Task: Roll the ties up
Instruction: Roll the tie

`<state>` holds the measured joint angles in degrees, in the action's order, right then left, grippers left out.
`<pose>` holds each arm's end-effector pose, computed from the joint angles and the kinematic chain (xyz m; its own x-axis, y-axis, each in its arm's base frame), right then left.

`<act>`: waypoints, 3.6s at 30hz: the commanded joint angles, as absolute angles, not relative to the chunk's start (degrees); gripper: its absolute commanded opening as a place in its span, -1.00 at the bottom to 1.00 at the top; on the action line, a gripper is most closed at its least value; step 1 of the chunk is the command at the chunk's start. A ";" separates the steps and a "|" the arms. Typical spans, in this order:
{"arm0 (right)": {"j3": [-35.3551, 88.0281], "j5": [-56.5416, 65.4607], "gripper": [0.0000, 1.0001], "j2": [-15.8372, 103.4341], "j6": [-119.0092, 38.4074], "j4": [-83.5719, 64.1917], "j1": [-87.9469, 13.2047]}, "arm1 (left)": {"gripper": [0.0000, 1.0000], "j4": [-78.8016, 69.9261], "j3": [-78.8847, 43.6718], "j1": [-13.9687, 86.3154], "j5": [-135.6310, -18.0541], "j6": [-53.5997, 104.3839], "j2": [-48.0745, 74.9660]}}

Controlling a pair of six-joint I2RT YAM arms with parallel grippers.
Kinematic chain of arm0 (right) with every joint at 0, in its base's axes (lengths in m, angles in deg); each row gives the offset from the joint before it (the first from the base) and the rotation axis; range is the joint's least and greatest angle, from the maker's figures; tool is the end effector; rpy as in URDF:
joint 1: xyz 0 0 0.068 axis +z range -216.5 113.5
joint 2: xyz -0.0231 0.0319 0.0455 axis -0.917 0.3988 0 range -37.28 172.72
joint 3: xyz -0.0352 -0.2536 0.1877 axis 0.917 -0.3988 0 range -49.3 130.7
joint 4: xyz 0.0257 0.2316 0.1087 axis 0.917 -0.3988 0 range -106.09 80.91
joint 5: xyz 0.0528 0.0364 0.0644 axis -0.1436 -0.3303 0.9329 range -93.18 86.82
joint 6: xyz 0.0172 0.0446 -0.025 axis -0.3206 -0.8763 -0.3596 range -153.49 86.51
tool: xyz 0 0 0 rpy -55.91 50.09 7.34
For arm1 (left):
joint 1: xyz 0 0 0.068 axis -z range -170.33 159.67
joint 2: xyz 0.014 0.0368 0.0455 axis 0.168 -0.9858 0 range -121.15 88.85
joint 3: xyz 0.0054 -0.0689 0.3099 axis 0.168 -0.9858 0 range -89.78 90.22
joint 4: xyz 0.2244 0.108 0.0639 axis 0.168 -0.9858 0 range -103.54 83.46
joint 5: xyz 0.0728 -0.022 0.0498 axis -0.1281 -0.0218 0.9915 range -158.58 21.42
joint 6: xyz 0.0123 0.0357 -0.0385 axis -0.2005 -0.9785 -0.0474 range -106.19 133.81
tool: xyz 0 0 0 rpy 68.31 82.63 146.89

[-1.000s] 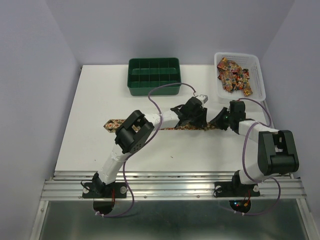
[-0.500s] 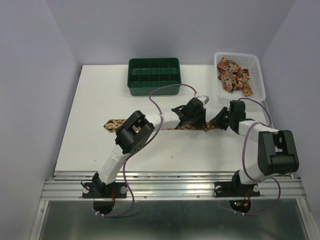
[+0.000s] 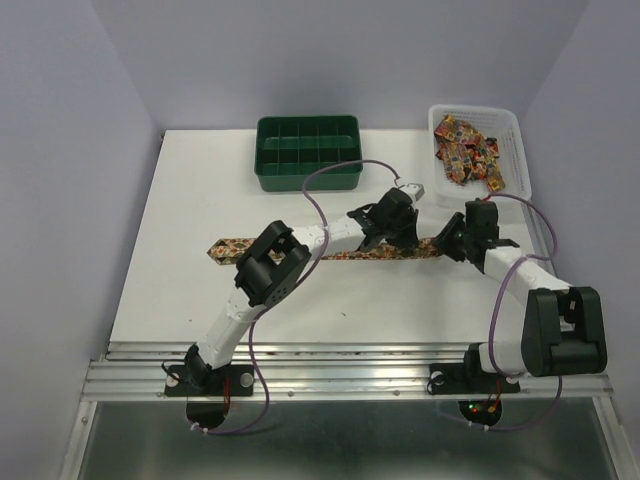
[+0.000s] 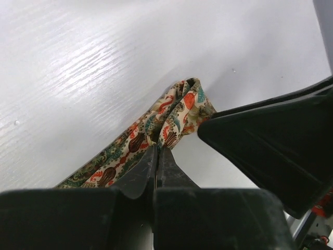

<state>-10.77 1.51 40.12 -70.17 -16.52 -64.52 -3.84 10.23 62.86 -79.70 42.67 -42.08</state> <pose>0.2525 0.0116 0.2326 -0.6337 0.5739 -0.5187 0.3588 0.8121 0.4602 0.3276 -0.4493 0.2242 -0.6765 0.1134 -0.7277 0.6404 0.5785 -0.5052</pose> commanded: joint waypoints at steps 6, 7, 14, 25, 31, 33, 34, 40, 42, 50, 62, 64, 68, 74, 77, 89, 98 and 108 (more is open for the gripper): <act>-8.60 -6.35 -0.19 40.59 -65.74 -19.91 -64.12 | -1.00 -5.22 11.21 61.88 -80.71 41.59 -43.25; -9.21 -6.00 -0.17 40.76 -65.39 -18.77 -64.12 | -1.00 -5.22 11.04 61.88 -80.71 41.41 -43.25; -11.85 -4.42 -0.10 41.73 -64.51 -10.07 -64.21 | -1.00 -5.14 10.95 61.88 -83.70 39.75 -43.25; -13.96 -5.64 -0.08 46.65 -68.20 -7.16 -64.13 | -1.00 -6.45 12.79 61.53 -83.26 37.19 -44.39; -15.19 -3.97 -0.09 48.41 -69.25 -7.60 -64.21 | -1.00 -7.95 13.41 61.09 -83.08 36.58 -44.83; -15.81 -4.50 -0.09 48.06 -69.17 -8.04 -64.21 | -1.00 -8.21 13.67 60.91 -83.26 36.31 -45.09; -15.99 -4.76 -0.09 47.71 -69.17 -8.39 -64.21 | -1.00 -8.30 13.85 60.83 -83.26 36.05 -45.01; -18.00 -3.98 -0.09 45.52 -68.12 -7.79 -64.21 | -1.00 -9.44 15.25 60.83 -85.01 33.24 -45.71; -18.36 -1.88 -0.08 44.81 -67.33 -6.73 -64.21 | -1.00 -10.23 16.13 60.83 -86.33 32.27 -46.06; -17.40 -2.83 0.25 42.61 -67.59 -8.83 -64.21 | -1.00 -12.08 15.96 60.56 -87.21 30.25 -46.50; -14.32 -4.33 0.12 46.11 -67.41 -13.67 -64.21 | -1.00 -10.94 14.90 60.65 -87.74 30.60 -46.15; -13.97 -4.06 0.04 47.26 -67.41 -13.49 -64.12 | -1.00 -11.02 14.90 60.56 -87.65 30.60 -46.24; -13.61 -3.97 -0.23 48.24 -67.59 -13.58 -64.21 | -1.00 -10.85 14.90 60.47 -87.65 30.77 -46.24; -13.79 -3.45 -0.50 46.22 -66.10 -12.79 -64.21 | -1.00 -10.58 14.64 60.47 -87.74 30.60 -45.62; -13.61 -4.32 -0.63 43.67 -65.04 -13.93 -64.21 | -1.00 -10.50 14.46 60.47 -87.39 30.86 -44.66; -14.14 2.61 -0.99 36.37 -65.30 -11.12 -63.86 | -0.67 -9.18 15.78 60.12 -85.98 32.35 -42.81; -14.14 2.62 -0.99 34.35 -66.53 -12.00 -61.58 | -0.74 -9.01 17.54 59.68 -83.61 34.29 -45.01; -11.07 1.48 -0.99 36.36 -69.17 -12.87 -56.48 | -0.26 -8.65 17.28 59.60 -82.82 34.03 -45.44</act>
<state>-13.75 1.92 36.04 -67.42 -12.54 -58.36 -9.52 15.28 60.28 -84.55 34.63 -46.41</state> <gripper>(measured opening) 0.113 0.363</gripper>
